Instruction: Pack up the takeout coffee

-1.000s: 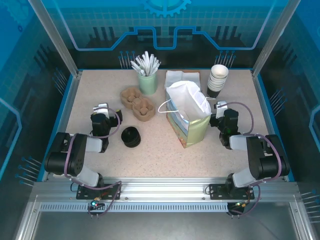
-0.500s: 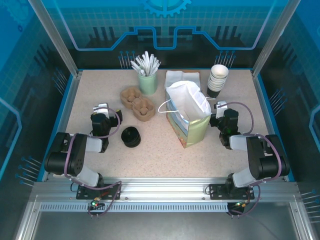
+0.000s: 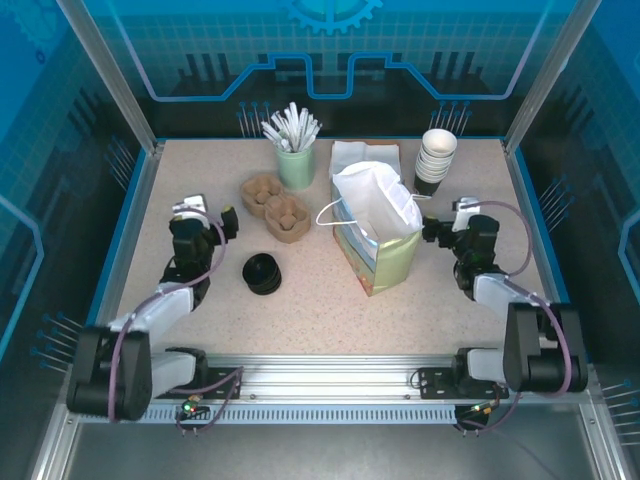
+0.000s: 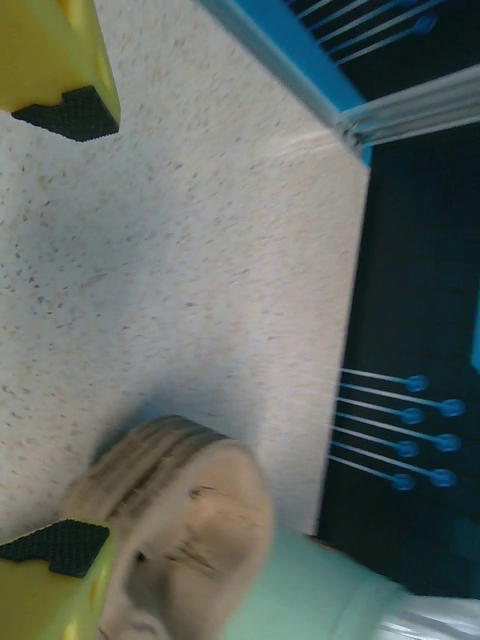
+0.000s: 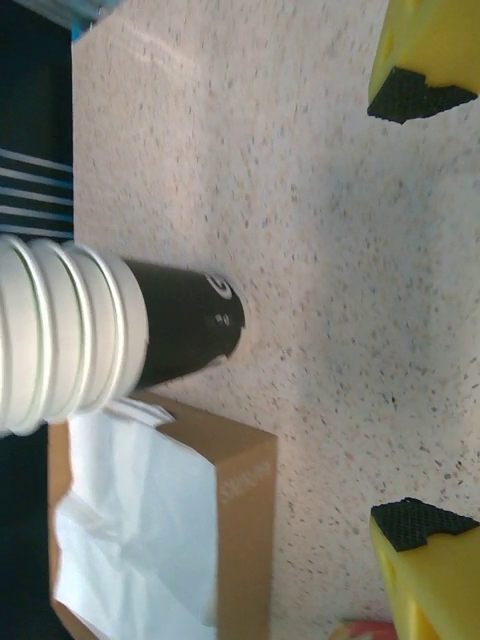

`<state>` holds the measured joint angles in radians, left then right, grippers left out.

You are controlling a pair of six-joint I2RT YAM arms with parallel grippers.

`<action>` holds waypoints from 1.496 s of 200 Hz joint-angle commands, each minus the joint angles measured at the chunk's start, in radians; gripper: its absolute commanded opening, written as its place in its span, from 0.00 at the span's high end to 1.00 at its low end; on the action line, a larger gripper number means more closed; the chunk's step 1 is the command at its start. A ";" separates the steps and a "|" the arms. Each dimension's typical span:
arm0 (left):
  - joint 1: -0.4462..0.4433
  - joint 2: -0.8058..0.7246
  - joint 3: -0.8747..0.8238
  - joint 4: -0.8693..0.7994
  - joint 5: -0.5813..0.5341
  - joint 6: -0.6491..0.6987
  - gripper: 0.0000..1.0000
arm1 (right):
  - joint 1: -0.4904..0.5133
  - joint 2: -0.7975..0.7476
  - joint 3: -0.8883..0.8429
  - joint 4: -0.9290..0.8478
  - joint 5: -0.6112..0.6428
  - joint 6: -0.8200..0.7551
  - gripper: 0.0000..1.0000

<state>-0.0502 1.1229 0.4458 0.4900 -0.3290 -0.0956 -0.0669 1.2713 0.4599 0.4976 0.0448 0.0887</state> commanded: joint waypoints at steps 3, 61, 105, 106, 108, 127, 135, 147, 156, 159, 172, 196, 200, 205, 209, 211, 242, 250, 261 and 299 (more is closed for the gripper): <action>-0.010 -0.157 0.100 -0.327 -0.094 -0.097 0.01 | -0.063 -0.108 0.091 -0.283 0.029 0.089 0.00; -0.011 -0.257 0.434 -0.950 -0.127 -0.345 0.01 | -0.118 -0.079 0.542 -0.871 -0.093 0.340 0.00; -0.012 -0.262 0.528 -1.103 0.068 -0.391 0.01 | -0.074 0.104 0.890 -1.054 -0.155 0.352 0.02; -0.013 -0.261 0.530 -1.106 0.072 -0.390 0.01 | -0.070 0.114 0.904 -1.061 -0.151 0.352 0.03; -0.013 -0.258 0.535 -1.112 0.078 -0.389 0.01 | -0.068 0.118 0.914 -1.066 -0.150 0.352 0.03; -0.014 -0.234 0.577 -1.169 0.126 -0.372 0.01 | -0.050 0.213 1.056 -1.147 -0.106 0.350 0.05; -0.016 -0.230 0.588 -1.183 0.141 -0.364 0.01 | -0.046 0.252 1.106 -1.177 -0.089 0.351 0.07; -0.017 -0.231 0.594 -1.195 0.154 -0.355 0.01 | -0.040 0.304 1.176 -1.207 -0.075 0.353 0.09; -0.019 -0.232 0.597 -1.199 0.171 -0.346 0.01 | -0.038 0.335 1.211 -1.214 -0.069 0.358 0.11; -0.019 -0.232 0.599 -1.200 0.177 -0.343 0.01 | -0.035 0.344 1.221 -1.215 -0.067 0.359 0.11; -0.020 -0.231 0.603 -1.206 0.201 -0.331 0.01 | -0.028 0.386 1.266 -1.226 -0.060 0.359 0.12; -0.022 -0.224 0.612 -1.218 0.230 -0.320 0.01 | -0.017 0.464 1.351 -1.262 -0.044 0.354 0.14; -0.023 -0.223 0.612 -1.217 0.234 -0.320 0.01 | -0.016 0.474 1.362 -1.268 -0.042 0.353 0.14; -0.023 -0.221 0.612 -1.217 0.240 -0.318 0.01 | -0.014 0.486 1.375 -1.270 -0.038 0.352 0.15; -0.023 -0.221 0.612 -1.217 0.246 -0.317 0.01 | -0.011 0.495 1.383 -1.273 -0.035 0.350 0.15; -0.023 -0.220 0.614 -1.218 0.248 -0.315 0.01 | -0.011 0.501 1.387 -1.273 -0.034 0.348 0.15; -0.026 -0.217 0.613 -1.211 0.272 -0.313 0.01 | -0.005 0.567 1.453 -1.300 -0.026 0.339 0.18; -0.028 -0.213 0.613 -1.208 0.274 -0.312 0.01 | -0.004 0.582 1.464 -1.303 -0.024 0.336 0.20; -0.028 -0.209 0.611 -1.207 0.277 -0.314 0.01 | -0.002 0.602 1.480 -1.304 -0.023 0.332 0.23; -0.034 -0.193 0.608 -1.199 0.287 -0.320 0.01 | 0.000 0.682 1.569 -1.336 -0.025 0.319 0.34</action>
<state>-0.0772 0.9226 1.0264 -0.7033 -0.0719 -0.4351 -0.0826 1.9053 1.9594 -0.7906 0.0151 0.4206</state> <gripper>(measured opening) 0.989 0.691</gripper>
